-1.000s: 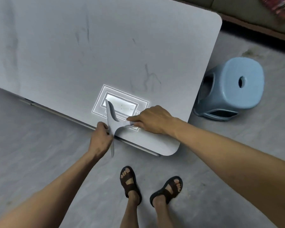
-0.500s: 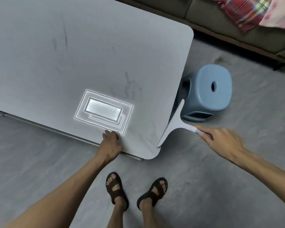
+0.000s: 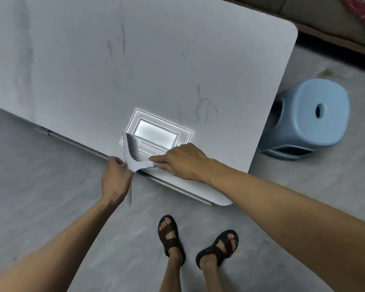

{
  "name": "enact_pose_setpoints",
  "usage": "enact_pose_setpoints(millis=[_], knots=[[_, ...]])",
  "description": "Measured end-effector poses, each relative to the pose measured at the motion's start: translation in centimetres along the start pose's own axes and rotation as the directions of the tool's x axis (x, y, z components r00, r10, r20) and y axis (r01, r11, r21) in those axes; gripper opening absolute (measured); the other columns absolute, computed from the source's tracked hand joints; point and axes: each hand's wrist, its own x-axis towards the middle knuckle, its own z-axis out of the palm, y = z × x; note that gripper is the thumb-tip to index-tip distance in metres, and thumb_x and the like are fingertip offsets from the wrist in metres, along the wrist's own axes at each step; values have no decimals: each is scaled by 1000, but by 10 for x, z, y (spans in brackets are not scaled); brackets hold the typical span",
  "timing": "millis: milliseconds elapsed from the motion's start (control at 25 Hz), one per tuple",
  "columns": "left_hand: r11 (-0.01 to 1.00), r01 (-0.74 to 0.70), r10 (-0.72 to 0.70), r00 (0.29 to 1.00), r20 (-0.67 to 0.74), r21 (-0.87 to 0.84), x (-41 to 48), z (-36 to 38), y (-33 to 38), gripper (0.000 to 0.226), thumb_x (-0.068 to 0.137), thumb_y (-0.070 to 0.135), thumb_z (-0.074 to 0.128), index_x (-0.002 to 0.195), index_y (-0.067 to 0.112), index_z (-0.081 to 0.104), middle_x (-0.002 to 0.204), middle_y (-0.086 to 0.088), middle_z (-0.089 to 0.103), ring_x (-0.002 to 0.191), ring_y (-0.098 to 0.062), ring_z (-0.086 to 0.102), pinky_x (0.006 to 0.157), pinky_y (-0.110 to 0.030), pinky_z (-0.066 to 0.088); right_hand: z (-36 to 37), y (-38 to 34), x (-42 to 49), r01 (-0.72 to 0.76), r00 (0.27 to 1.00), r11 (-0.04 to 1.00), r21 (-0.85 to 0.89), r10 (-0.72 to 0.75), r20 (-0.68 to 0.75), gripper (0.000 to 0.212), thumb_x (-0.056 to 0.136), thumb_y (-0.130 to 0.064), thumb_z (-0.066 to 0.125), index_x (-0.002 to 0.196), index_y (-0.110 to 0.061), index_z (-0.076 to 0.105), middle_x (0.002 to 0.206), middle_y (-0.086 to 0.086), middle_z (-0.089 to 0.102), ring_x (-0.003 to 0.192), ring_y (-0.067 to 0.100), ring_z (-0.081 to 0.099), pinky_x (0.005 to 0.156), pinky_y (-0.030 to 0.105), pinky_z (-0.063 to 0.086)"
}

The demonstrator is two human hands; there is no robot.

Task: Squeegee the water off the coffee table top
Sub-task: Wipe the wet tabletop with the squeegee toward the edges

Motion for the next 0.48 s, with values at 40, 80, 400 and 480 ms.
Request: enact_pose_setpoints(millis=[40, 80, 400, 480], knots=[[1000, -9, 9, 1000, 23, 13, 3, 0, -3, 20, 79, 15, 58, 94, 15, 45, 82, -7, 58, 75, -33, 55, 64, -35, 39, 2, 0, 8, -16, 1000, 1000, 7, 16, -11, 35, 101, -51, 27, 128, -46, 47, 105, 0, 71, 93, 29, 65, 67, 35, 43], [999, -24, 23, 999, 45, 25, 3, 1, -3, 19, 81, 15, 57, 94, 15, 44, 82, -8, 58, 74, -32, 55, 62, -35, 39, 3, 5, 9, -36, 999, 999, 21, 37, -27, 35, 100, -53, 27, 128, -48, 47, 106, 0, 71, 95, 29, 65, 66, 35, 42], [970, -243, 228, 921, 316, 7, -36, 52, 68, 19, 78, 6, 54, 88, 16, 41, 84, -9, 53, 68, -22, 49, 51, -30, 32, 9, 118, -182, -517, 836, 842, 157, 535, -119, 38, 95, -57, 29, 132, -67, 29, 99, -2, 72, 92, 28, 67, 66, 36, 47], [954, -301, 279, 889, 362, 2, -48, 69, 92, 17, 78, 4, 54, 82, 16, 42, 92, -12, 50, 81, -26, 49, 60, -33, 36, 10, 133, -241, -653, 739, 743, 145, 667, -94, 39, 94, -55, 37, 130, -69, 31, 103, -3, 73, 93, 30, 67, 69, 38, 51]])
